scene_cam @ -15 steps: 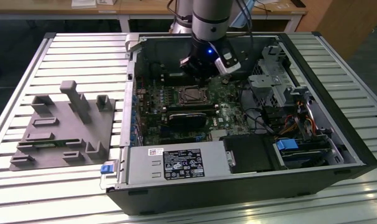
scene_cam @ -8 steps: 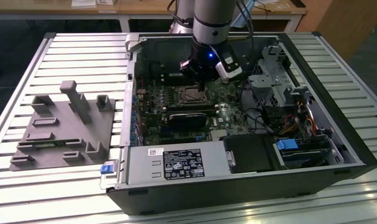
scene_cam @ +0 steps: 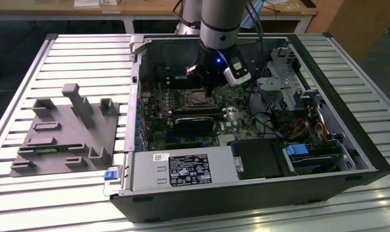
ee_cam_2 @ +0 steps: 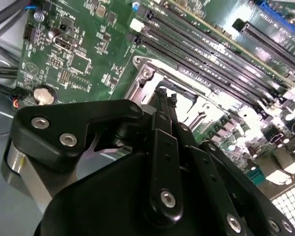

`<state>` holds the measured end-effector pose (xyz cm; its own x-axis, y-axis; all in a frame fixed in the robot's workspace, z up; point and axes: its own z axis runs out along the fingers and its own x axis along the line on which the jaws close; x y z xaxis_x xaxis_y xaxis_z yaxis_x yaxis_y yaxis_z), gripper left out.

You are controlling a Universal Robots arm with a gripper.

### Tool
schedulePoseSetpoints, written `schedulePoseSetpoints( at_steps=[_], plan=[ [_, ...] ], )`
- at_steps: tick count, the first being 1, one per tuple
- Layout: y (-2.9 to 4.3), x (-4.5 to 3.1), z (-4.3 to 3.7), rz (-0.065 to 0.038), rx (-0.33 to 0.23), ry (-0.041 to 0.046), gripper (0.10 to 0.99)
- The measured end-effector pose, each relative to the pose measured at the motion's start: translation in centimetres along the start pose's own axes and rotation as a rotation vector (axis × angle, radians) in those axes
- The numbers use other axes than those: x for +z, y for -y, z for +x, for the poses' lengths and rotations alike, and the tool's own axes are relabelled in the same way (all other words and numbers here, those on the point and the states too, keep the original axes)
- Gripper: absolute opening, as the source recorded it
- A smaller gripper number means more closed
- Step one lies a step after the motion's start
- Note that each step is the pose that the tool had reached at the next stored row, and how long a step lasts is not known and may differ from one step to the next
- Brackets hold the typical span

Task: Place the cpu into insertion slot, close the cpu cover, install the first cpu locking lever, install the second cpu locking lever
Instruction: 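Install the second cpu locking lever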

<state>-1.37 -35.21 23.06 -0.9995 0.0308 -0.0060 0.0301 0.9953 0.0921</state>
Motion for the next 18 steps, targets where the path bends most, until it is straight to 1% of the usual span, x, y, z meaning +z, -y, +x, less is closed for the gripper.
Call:
schedulePoseSetpoints(
  at_steps=[7, 12, 15, 18],
  plan=[
    [1.3, 0.08, -0.01, -0.003, 0.0, 0.0, 0.114],
    [2.32, 0.02, 0.0, -0.009, 0.0, -0.0003, 0.114],
    [2.65, -0.01, 0.46, -0.011, 0.0, -0.0003, 0.114],
    [2.84, -0.02, 1.54, -0.012, 0.0, -0.0002, 0.114]
  ],
)
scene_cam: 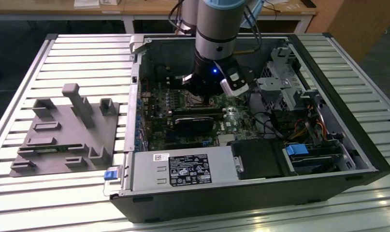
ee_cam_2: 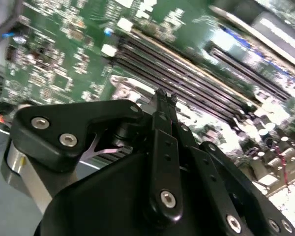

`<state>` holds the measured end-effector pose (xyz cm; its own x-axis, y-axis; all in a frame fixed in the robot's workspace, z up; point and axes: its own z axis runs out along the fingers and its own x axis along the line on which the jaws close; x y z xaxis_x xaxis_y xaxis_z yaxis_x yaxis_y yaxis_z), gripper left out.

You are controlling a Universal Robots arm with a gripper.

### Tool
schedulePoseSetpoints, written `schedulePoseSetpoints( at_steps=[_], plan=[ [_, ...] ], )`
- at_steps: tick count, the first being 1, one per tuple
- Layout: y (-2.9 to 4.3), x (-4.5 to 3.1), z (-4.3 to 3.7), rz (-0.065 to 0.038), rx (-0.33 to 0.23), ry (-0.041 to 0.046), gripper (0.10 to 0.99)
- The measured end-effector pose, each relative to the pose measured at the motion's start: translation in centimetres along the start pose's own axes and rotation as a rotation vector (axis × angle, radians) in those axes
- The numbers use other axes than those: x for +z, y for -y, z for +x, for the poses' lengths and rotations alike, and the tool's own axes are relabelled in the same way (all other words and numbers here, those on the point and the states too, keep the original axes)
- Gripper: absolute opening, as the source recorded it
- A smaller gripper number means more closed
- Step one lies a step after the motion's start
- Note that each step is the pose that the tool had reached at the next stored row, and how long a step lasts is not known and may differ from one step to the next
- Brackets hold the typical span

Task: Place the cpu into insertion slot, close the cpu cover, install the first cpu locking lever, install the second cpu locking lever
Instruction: 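Install the second cpu locking lever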

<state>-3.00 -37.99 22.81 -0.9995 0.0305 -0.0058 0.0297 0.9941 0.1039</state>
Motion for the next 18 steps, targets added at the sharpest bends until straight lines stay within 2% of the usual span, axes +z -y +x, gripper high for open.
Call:
schedulePoseSetpoints(
  at_steps=[3, 5, 14, 16, 18],
  plan=[
    [0.09, 0.0, 1.23, 0.0, 0.0, 0.0001, 0.114],
    [0.11, 0.04, 1.7, 0.0, 0.0, 0.0002, 0.114],
    [0.27, 1.38, 2.31, 0.0, 0.0, 0.0001, 0.114],
    [0.33, 1.49, 2.43, -0.006, 0.0, -0.0002, 0.114],
    [0.43, 1.52, 2.66, -0.019, 0.0, 0.0, 0.114]
  ],
)
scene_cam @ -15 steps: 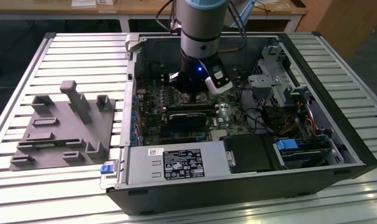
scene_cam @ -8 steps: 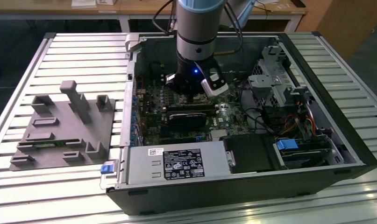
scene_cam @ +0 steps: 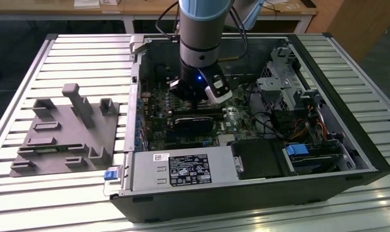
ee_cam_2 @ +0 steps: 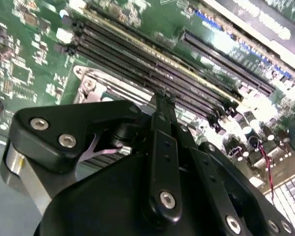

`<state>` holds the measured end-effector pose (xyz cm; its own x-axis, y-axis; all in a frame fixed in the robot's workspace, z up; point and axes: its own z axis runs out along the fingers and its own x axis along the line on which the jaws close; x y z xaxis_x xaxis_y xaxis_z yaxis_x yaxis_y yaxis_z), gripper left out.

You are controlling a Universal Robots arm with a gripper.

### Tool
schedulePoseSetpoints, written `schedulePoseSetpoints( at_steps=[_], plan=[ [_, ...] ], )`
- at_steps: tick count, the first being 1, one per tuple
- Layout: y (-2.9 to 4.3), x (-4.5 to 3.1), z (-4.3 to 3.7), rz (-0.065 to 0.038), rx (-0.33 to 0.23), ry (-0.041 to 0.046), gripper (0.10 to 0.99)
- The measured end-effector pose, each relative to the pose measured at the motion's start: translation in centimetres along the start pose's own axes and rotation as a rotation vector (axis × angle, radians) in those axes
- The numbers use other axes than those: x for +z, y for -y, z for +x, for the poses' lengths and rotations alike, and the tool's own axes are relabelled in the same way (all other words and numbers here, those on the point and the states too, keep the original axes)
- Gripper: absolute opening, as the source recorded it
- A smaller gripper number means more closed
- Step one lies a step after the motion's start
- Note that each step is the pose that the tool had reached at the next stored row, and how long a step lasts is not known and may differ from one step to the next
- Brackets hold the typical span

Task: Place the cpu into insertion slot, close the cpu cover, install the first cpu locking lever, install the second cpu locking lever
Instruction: 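Install the second cpu locking lever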

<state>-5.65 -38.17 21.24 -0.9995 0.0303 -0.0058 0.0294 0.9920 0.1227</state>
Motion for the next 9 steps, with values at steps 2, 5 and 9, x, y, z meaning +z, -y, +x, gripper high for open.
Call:
schedulePoseSetpoints(
  at_steps=[2, 5, 9],
  plan=[
    [0.21, -0.02, 0.07, -0.015, 0.0, -0.0004, 0.114],
    [0.69, -0.08, 0.17, -0.032, 0.0, -0.001, 0.114],
    [1.31, -0.16, 0.52, -0.052, 0.0, -0.0013, 0.114]
  ],
)
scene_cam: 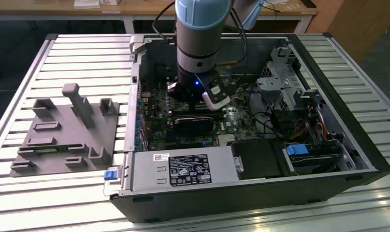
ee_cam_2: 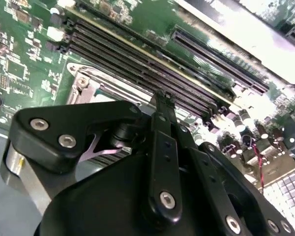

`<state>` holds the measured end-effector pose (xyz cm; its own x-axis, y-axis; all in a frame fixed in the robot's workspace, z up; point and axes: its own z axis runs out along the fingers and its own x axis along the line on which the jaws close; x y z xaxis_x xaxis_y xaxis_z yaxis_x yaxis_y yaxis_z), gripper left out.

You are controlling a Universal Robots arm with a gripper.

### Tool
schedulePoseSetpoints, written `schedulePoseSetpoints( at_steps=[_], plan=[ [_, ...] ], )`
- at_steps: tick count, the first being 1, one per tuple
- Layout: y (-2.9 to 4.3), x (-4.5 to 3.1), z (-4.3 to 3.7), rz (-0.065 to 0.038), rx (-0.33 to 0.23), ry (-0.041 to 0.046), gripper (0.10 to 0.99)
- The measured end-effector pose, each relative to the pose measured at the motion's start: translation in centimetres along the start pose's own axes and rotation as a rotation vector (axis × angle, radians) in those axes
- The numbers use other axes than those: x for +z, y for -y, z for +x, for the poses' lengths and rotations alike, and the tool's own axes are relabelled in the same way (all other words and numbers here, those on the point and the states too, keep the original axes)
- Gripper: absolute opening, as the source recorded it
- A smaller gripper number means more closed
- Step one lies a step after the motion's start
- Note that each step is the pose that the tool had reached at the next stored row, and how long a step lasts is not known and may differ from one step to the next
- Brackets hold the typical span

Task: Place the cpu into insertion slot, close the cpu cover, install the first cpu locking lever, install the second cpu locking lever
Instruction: 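Install the second cpu locking lever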

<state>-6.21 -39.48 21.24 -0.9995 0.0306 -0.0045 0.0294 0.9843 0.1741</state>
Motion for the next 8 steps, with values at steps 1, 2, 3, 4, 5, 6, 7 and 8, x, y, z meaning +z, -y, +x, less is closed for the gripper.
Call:
schedulePoseSetpoints(
  at_steps=[1, 2, 3, 4, 5, 6, 7, 8],
  plan=[
    [0.09, -0.02, 0.13, -0.004, 0.0, 0.0, 0.114],
    [0.16, -0.03, 0.27, -0.007, 0.0, 0.0, 0.114],
    [0.21, -0.02, 0.39, -0.009, 0.0, 0.0, 0.114],
    [0.22, 0.02, 0.47, -0.012, 0.0, -0.0001, 0.114],
    [0.23, 0.09, 0.49, -0.016, 0.0, -0.0002, 0.114],
    [0.25, 0.19, 0.5, -0.019, 0.0, -0.0002, 0.114],
    [0.27, 0.32, 0.51, -0.02, 0.0, -0.0001, 0.114],
    [0.3, 0.45, 0.52, -0.021, 0.0, -0.0003, 0.114]
  ],
)
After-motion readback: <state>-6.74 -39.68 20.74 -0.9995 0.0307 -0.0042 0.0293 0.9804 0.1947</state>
